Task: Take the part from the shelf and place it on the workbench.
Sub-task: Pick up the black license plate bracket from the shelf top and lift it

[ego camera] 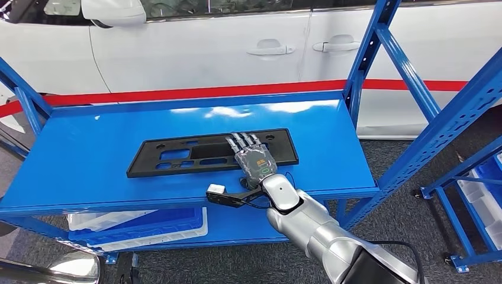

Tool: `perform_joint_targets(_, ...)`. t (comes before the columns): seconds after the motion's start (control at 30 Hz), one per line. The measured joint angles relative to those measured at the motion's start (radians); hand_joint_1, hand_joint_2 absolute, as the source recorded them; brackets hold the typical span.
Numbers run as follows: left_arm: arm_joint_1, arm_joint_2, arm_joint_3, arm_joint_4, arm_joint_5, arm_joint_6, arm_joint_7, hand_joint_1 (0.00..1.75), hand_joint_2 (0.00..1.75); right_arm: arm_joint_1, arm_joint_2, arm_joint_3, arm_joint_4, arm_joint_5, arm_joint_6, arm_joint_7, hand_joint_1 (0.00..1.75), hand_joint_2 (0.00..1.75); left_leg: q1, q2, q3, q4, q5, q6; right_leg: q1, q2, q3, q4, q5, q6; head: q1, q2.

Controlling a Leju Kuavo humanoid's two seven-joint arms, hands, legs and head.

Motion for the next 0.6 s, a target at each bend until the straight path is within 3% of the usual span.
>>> perform_joint_targets(0.1,0.000,0.000,-0.003,0.000,0.000,0.000,0.000,0.00,0.00,0.000,-0.001,0.000,0.003,0.000,0.002,0.000,1.74,1.75,0.000,0.000,0.000,0.000,0.000,0.000,0.000,0.000,0.000,0.000,0.000,0.000,0.000,0.000)
perform_joint_targets(0.6,0.000,0.002,-0.014,0.000,0.000,0.005,-0.006,0.00,0.00,-0.002,-0.006,-0.002,0.014,0.000,0.015,-0.017,1.75,1.75,0.000,0.000,0.000,0.000,0.000,0.000,0.000,0.000,0.000,0.000,0.000,0.000,0.000,0.000)
